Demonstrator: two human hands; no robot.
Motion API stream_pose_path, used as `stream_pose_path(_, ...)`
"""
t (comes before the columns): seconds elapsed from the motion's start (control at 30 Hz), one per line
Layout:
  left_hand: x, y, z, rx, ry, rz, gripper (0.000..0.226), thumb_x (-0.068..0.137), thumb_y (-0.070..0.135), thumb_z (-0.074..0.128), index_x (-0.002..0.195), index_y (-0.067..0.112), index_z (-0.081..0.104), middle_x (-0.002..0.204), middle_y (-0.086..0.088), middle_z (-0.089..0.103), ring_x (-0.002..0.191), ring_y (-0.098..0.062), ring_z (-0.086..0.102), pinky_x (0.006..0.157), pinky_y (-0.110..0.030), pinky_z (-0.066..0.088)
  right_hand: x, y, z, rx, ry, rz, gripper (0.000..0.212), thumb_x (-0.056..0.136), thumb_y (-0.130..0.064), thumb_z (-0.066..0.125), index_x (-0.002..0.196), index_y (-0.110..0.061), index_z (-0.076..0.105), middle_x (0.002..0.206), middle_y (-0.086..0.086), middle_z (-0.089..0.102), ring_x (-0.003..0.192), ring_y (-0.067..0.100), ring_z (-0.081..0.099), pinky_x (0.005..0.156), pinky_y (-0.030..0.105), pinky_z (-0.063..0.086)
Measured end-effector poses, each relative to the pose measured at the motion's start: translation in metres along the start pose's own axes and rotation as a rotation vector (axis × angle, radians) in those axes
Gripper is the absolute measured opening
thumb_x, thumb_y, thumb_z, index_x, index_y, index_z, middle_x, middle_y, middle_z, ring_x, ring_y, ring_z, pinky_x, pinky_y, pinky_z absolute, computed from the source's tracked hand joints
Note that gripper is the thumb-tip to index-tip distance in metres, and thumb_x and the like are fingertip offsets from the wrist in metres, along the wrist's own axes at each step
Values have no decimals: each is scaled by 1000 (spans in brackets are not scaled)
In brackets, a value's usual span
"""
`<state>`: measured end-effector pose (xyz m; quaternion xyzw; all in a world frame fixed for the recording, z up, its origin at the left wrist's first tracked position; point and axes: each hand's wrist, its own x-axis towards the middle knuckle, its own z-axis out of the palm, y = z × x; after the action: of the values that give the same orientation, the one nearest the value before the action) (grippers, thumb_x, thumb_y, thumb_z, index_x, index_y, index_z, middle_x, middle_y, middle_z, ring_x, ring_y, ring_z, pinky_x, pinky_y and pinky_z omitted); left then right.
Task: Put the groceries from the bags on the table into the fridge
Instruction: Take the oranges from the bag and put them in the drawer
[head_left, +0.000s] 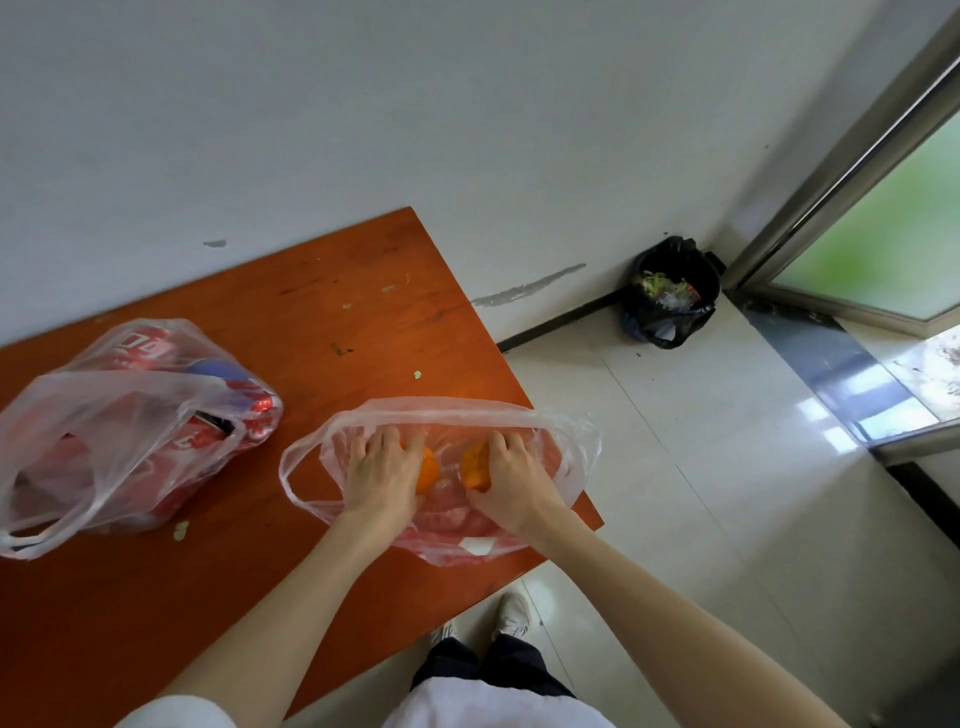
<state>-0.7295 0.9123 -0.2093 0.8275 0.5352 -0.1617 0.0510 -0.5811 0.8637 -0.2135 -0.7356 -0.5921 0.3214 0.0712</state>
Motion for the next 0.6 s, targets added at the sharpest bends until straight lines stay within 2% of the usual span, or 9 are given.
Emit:
stream_pose_path(0.1, -6, -1, -15, -126, 62, -7, 73, 82, 39, 66, 142, 19, 28, 136, -10, 44, 131, -29, 35, 110, -46, 21, -8, -2, -14, 20, 27, -35, 68, 86, -32, 61, 141, -15, 26, 143, 5, 36, 132, 26, 35, 109, 40, 34)
stream_pose_path(0.2, -15, -3, -30, -239, 92, -14, 75, 79, 43, 68, 140, 23, 30, 136, -8, 43, 130, -29, 35, 108, -46, 26, -20, -6, -31, 49, 67, -49, 65, 86, -37, 61, 140, -20, 29, 144, 1, 38, 133, 22, 36, 108, 40, 35)
stream_pose_path(0.33, -28, -2, -43, -397, 38, 33, 76, 80, 50, 64, 142, 27, 26, 139, -7, 39, 129, -27, 35, 104, -44, 30, -42, -8, -47, 115, 127, -40, 69, 83, -39, 64, 140, -22, 29, 142, 0, 37, 130, 20, 38, 105, 38, 41)
stream_pose_path(0.4, -34, 2, -49, -477, -43, 73, 78, 80, 52, 63, 143, 28, 23, 141, -6, 36, 129, -26, 36, 101, -41, 35, -58, -6, -47, 170, 180, -3, 72, 82, -39, 64, 141, -23, 27, 143, 0, 36, 125, 18, 41, 97, 29, 45)
stream_pose_path(0.47, -39, 5, -50, -555, -83, 131, 79, 79, 53, 63, 143, 29, 23, 142, -4, 34, 128, -24, 39, 96, -37, 40, -74, -5, -43, 198, 270, 47, 73, 81, -43, 65, 141, -27, 25, 140, -1, 34, 122, 17, 39, 91, 26, 43)
stream_pose_path(0.6, -48, 11, -54, -659, -56, 279, 78, 79, 50, 65, 142, 29, 25, 141, 0, 33, 125, -21, 40, 89, -29, 41, -108, -6, -32, 320, 466, 210, 79, 78, -50, 67, 141, -26, 25, 138, 0, 30, 125, 19, 32, 97, 34, 44)
